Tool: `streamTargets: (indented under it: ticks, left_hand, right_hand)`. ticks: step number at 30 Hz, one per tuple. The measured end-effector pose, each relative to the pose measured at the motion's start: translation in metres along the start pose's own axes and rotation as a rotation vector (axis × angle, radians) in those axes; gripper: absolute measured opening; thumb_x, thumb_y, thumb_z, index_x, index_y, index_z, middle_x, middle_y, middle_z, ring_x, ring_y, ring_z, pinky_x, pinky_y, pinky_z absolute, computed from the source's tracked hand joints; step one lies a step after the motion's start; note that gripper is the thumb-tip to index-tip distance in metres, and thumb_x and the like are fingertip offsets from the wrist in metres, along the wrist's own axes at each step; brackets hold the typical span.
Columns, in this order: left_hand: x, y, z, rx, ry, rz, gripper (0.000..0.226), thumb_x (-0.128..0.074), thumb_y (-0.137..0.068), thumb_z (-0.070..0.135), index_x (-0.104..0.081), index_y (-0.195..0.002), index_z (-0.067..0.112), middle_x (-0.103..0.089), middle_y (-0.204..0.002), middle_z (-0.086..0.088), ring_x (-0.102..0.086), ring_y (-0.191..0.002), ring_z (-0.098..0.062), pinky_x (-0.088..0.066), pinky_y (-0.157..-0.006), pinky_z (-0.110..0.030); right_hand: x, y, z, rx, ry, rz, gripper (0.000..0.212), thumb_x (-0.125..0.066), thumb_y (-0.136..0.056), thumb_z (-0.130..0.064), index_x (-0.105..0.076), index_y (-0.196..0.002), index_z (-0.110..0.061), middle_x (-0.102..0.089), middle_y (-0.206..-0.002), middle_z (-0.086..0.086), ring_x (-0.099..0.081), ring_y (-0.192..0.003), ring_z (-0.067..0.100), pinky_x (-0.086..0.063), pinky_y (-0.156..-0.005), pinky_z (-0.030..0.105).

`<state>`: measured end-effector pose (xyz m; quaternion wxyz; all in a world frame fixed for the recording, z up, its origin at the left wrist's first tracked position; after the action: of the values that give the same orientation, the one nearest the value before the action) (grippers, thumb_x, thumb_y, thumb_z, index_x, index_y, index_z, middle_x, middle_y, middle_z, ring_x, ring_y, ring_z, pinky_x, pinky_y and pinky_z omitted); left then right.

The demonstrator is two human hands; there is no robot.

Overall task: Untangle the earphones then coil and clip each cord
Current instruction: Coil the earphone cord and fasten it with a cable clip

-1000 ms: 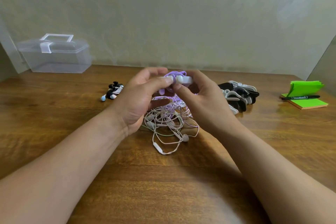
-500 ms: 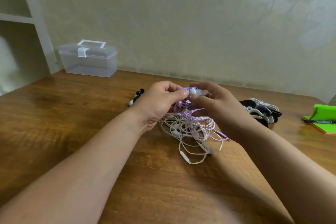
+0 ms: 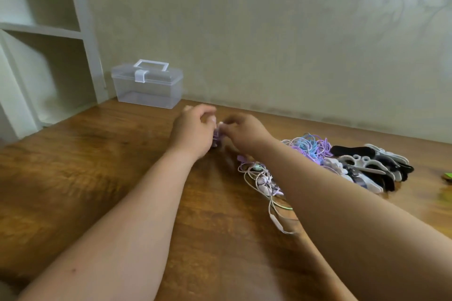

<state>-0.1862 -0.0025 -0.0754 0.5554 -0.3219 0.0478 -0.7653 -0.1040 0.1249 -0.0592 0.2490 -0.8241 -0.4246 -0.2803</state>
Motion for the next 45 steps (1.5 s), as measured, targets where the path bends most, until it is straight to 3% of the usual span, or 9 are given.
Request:
streamTargets:
  ticks: [6, 12, 22, 25, 29, 33, 37, 40, 45]
  left_hand:
    - [-0.014, 0.008, -0.004, -0.08, -0.321, -0.126, 0.035, -0.053, -0.104, 0.02, -0.066, -0.135, 0.032, -0.059, -0.136, 0.001, -0.045, -0.125, -0.028, -0.042, -0.108, -0.048]
    - [-0.011, 0.026, 0.024, -0.178, -0.322, -0.094, 0.054, -0.062, -0.094, 0.026, -0.054, -0.146, 0.038, -0.048, -0.149, 0.011, -0.035, -0.14, -0.02, -0.031, -0.115, -0.046]
    - [-0.05, 0.099, 0.074, -0.251, -0.035, -0.211, 0.02, -0.06, -0.101, 0.029, -0.071, -0.118, 0.025, -0.057, -0.107, 0.01, -0.059, -0.096, -0.012, -0.052, -0.09, -0.035]
    - [-0.048, 0.121, 0.065, -0.231, -0.057, -0.172, 0.023, -0.056, -0.103, 0.034, -0.072, -0.118, 0.024, -0.058, -0.112, 0.008, -0.06, -0.104, -0.016, -0.051, -0.091, -0.036]
    - [-0.046, 0.121, 0.061, -0.102, 0.003, -0.171, 0.026, -0.047, -0.107, 0.018, -0.07, -0.119, 0.022, -0.061, -0.118, 0.006, -0.059, -0.1, -0.003, -0.038, -0.076, -0.008]
    - [-0.048, 0.104, 0.066, -0.101, 0.076, -0.096, 0.029, -0.047, -0.106, 0.011, -0.07, -0.119, 0.022, -0.063, -0.121, 0.005, -0.059, -0.103, 0.001, -0.039, -0.079, -0.005]
    - [-0.054, 0.08, 0.068, -0.062, -0.009, -0.217, 0.017, -0.057, -0.103, 0.032, -0.073, -0.108, 0.03, -0.06, -0.116, 0.005, -0.061, -0.101, -0.008, -0.047, -0.088, -0.025]
    - [-0.064, 0.06, 0.067, -0.053, -0.266, -0.402, 0.032, -0.062, -0.091, 0.064, -0.074, -0.091, 0.035, -0.063, -0.104, 0.012, -0.061, -0.098, -0.012, -0.052, -0.09, -0.036]
    - [-0.075, 0.053, 0.072, -0.21, -0.462, -0.349, 0.022, -0.066, -0.094, 0.048, -0.072, -0.08, 0.032, -0.067, -0.09, 0.017, -0.06, -0.1, -0.019, -0.054, -0.09, -0.044]
  right_hand:
    - [0.03, 0.004, 0.001, 0.044, 0.097, 0.079, 0.025, -0.064, -0.101, -0.029, -0.075, -0.122, -0.02, -0.076, -0.106, 0.002, -0.066, -0.091, 0.019, -0.044, -0.077, 0.025]
    - [0.084, 0.047, 0.016, 0.064, -0.025, 0.256, 0.02, -0.062, -0.101, -0.026, -0.076, -0.113, -0.017, -0.076, -0.106, -0.001, -0.068, -0.095, 0.017, -0.053, -0.083, 0.034]
    - [0.13, 0.153, 0.098, -0.036, -0.092, 0.57, 0.014, -0.061, -0.1, -0.023, -0.072, -0.091, -0.019, -0.072, -0.081, -0.007, -0.066, -0.08, 0.014, -0.054, -0.075, 0.039]
    - [0.123, 0.176, 0.115, -0.04, -0.052, 0.536, 0.013, -0.063, -0.1, -0.024, -0.069, -0.088, -0.021, -0.069, -0.08, -0.01, -0.062, -0.079, 0.008, -0.047, -0.073, 0.034]
    - [0.113, 0.167, 0.109, 0.008, -0.009, 0.451, 0.013, -0.06, -0.1, -0.02, -0.072, -0.101, -0.025, -0.069, -0.089, -0.013, -0.061, -0.082, 0.009, -0.045, -0.073, 0.031]
    - [0.106, 0.135, 0.08, 0.13, 0.064, 0.358, 0.023, -0.052, -0.103, -0.02, -0.073, -0.112, -0.024, -0.07, -0.102, -0.007, -0.062, -0.091, 0.013, -0.047, -0.076, 0.033]
    - [0.098, 0.113, 0.072, 0.148, 0.056, 0.364, 0.028, -0.05, -0.098, -0.011, -0.074, -0.108, -0.022, -0.069, -0.104, -0.002, -0.062, -0.096, 0.016, -0.047, -0.081, 0.034]
    - [0.093, 0.112, 0.091, 0.081, -0.014, 0.359, 0.028, -0.051, -0.095, -0.009, -0.074, -0.102, -0.024, -0.067, -0.09, -0.008, -0.058, -0.077, 0.01, -0.04, -0.069, 0.028]
    - [0.106, 0.115, 0.098, 0.04, -0.101, 0.39, 0.029, -0.051, -0.094, -0.006, -0.074, -0.097, -0.024, -0.065, -0.068, -0.005, -0.05, -0.05, 0.004, -0.036, -0.051, 0.023]
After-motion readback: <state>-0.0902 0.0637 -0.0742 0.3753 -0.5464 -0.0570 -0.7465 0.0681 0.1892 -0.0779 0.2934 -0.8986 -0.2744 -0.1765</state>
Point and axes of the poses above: each hand's wrist, its own y-axis away from the middle knuckle, its own x-axis out of the back of the hand, z = x × y, the point moved 2 cm from there along -y, towards the middle knuckle
